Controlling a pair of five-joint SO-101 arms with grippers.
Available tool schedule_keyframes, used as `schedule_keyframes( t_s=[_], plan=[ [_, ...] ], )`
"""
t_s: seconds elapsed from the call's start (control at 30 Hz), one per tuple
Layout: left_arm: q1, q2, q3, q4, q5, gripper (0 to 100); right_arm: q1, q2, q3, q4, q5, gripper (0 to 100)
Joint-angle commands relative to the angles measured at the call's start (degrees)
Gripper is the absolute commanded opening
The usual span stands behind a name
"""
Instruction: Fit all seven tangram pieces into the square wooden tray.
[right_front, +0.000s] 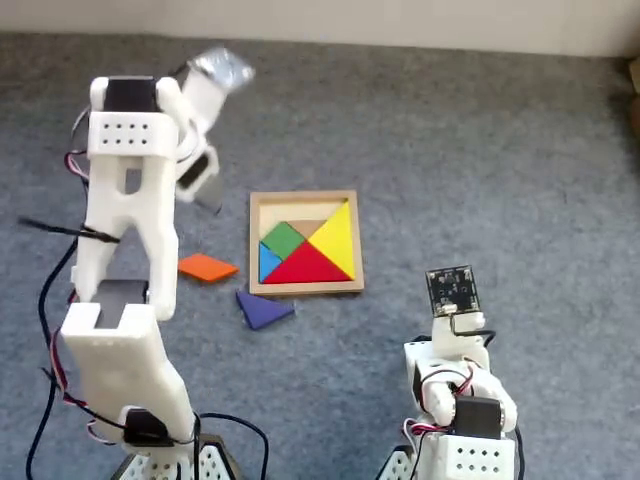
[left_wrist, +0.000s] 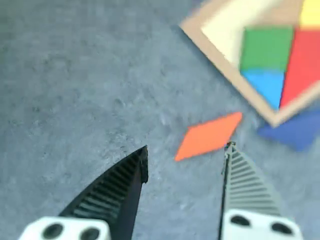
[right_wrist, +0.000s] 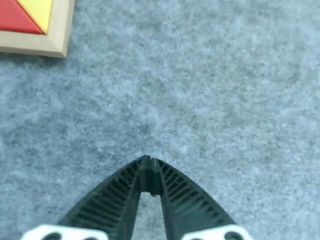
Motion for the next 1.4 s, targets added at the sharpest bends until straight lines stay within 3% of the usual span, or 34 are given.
schedule_keyframes(
  t_s=[0.0,0.13,0.4,0.6,0.93,1.37],
  plan=[
    [-3.12,-3.03,7.25,0.0,-25.93,25,0.57,-0.75,2.68,0.04,0.44,0.6],
    [-4.62,-1.1,10.51,0.0,-40.26,25,0.57,-0.75,2.68,0.04,0.44,0.6],
    [-3.82,5.32,11.03,-3.16,-49.58,25,0.57,-0.75,2.68,-0.04,0.44,0.6],
    [-1.54,12.53,10.51,-7.47,-50.02,25,0.31,-0.75,2.68,-0.13,0.44,0.6],
    [1.54,14.9,11.03,-7.74,-50.11,25,0.31,-0.75,2.68,-0.22,2.99,0.6],
    [1.89,21.23,10.42,-12.4,-47.21,24,0.22,-0.75,3.56,-0.22,3.25,0.6]
  ],
)
